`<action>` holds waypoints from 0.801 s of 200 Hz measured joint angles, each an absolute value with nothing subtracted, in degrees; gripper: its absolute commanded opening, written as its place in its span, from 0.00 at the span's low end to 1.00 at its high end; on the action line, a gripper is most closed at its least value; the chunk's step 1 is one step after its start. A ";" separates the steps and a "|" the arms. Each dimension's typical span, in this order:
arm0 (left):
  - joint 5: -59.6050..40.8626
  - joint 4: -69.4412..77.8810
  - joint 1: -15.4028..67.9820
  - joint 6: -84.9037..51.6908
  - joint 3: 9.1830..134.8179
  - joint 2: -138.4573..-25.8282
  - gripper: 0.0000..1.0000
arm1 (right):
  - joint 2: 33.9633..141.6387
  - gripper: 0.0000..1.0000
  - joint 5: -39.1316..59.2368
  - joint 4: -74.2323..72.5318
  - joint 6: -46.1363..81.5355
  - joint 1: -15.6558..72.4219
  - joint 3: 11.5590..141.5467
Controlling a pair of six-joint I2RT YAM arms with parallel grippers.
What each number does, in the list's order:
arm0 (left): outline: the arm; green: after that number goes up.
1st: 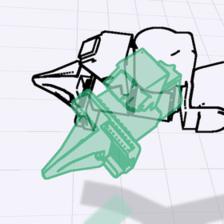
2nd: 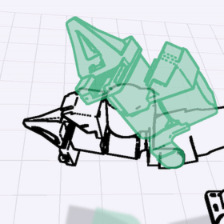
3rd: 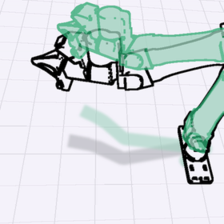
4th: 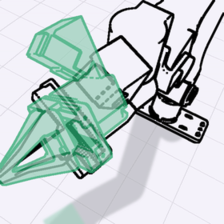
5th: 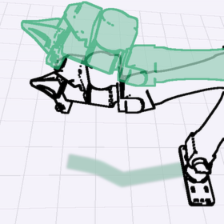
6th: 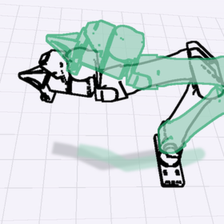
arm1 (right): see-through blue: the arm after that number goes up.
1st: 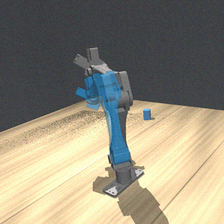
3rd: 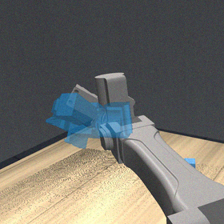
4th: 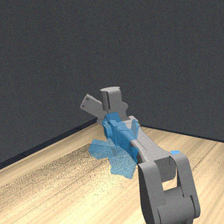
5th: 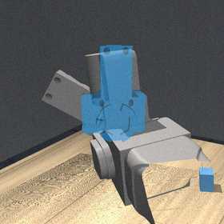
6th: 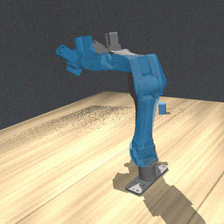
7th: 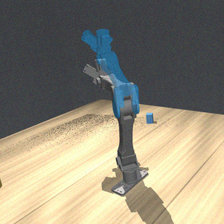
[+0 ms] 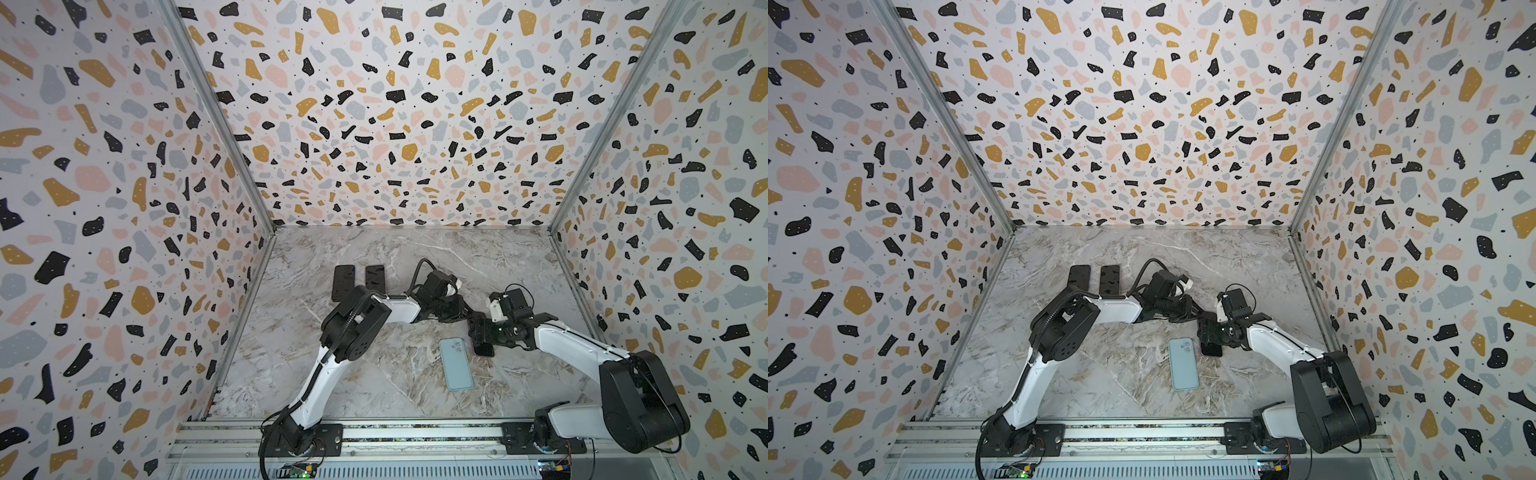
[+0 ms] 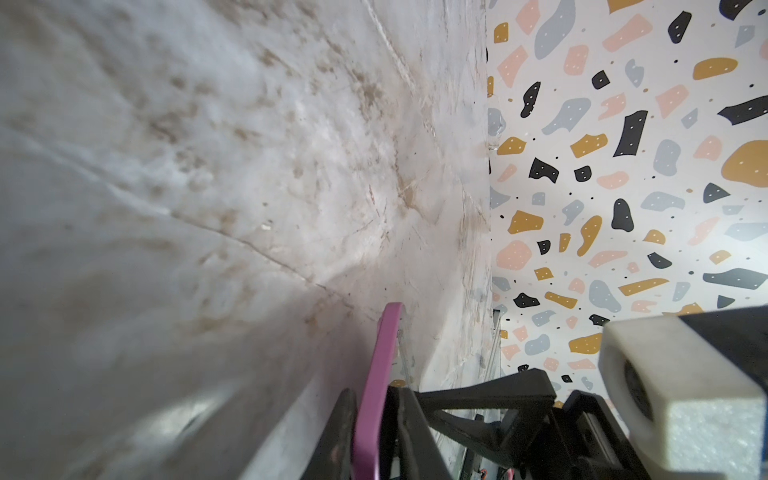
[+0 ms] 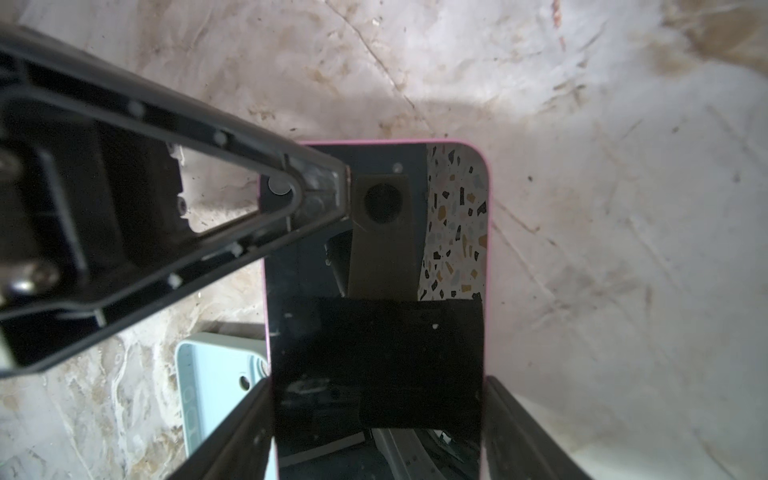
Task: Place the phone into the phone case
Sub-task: 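Close the left gripper on the magenta case edge while the right gripper holds the phone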
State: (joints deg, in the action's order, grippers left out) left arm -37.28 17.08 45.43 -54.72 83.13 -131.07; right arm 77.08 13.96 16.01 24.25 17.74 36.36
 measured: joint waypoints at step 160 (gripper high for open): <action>-39.16 33.95 45.17 -66.13 74.28 -127.20 0.00 | 69.23 0.78 14.68 21.15 24.23 17.74 36.60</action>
State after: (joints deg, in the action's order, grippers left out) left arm -39.16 33.95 45.17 -66.13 74.28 -127.20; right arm 69.23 14.68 21.15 24.23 17.74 36.60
